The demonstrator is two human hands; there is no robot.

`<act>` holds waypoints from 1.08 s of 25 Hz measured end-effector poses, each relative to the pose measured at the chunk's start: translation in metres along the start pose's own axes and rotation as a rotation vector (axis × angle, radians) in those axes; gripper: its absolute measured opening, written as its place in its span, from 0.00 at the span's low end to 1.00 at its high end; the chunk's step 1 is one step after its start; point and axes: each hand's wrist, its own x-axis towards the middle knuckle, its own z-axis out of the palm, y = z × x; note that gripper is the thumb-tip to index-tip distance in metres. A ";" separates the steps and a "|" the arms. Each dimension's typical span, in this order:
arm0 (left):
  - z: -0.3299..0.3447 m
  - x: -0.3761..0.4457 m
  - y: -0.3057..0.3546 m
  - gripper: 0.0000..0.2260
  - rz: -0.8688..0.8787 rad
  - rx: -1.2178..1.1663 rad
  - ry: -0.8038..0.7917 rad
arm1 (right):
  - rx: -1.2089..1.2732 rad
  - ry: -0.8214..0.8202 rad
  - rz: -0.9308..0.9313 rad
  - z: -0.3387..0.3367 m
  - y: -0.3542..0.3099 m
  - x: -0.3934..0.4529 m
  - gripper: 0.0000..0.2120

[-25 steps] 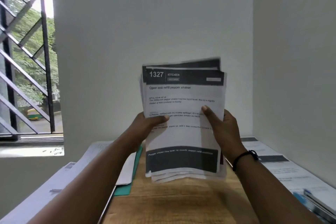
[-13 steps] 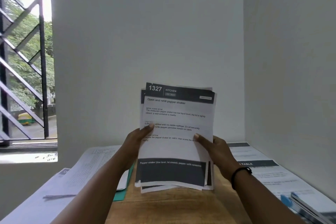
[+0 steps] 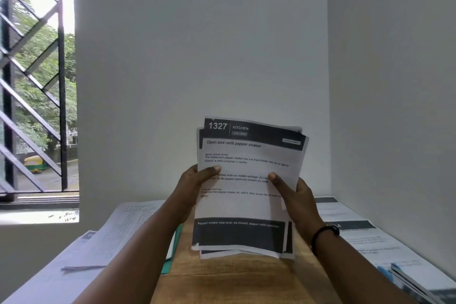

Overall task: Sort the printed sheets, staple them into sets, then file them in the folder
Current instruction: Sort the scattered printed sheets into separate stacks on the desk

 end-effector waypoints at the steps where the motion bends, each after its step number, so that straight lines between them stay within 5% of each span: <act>1: 0.002 0.000 0.001 0.19 -0.005 -0.029 -0.005 | 0.003 -0.012 0.003 0.000 0.000 0.000 0.22; 10: 0.001 -0.004 -0.038 0.05 -0.080 0.218 0.137 | -0.096 -0.060 0.066 0.002 0.007 0.005 0.08; 15: -0.003 -0.003 -0.034 0.17 -0.091 0.266 0.048 | -0.090 -0.004 0.040 0.006 0.006 0.004 0.08; 23: -0.004 0.000 -0.048 0.16 -0.165 -0.098 0.025 | 0.095 -0.096 0.162 0.003 0.008 0.006 0.14; 27: -0.002 -0.009 -0.072 0.22 -0.199 0.224 0.088 | -0.096 -0.197 0.217 -0.002 0.029 -0.002 0.19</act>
